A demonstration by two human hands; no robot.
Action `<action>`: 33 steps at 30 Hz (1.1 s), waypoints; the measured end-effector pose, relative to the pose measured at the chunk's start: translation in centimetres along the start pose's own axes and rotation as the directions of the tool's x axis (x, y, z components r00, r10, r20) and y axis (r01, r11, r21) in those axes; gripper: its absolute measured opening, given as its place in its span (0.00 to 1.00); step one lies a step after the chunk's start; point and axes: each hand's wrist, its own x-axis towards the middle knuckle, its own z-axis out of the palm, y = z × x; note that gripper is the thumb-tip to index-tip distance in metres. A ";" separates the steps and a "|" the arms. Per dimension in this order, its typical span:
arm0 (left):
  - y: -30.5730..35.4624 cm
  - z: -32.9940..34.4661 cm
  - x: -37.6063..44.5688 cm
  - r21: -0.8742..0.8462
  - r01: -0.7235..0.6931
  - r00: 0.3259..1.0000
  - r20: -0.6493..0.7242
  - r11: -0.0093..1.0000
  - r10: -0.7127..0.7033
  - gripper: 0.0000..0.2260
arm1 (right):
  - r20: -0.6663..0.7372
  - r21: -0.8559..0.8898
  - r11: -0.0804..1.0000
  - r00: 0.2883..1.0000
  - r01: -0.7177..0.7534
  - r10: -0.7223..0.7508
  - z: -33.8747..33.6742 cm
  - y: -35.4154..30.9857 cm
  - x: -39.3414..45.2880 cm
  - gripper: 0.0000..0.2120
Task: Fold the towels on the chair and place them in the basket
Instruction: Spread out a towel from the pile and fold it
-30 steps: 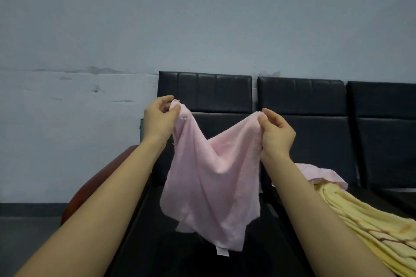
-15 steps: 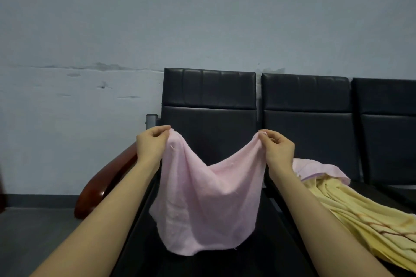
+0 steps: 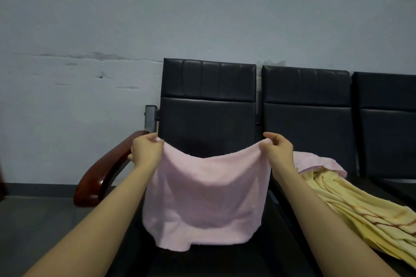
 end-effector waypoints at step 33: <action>-2.6 7.1 4.9 -0.075 -0.051 0.992 0.112 0.996 0.059 0.03 | -0.067 -0.221 0.938 0.955 0.269 -0.289 4.0 5.9 5.7 0.07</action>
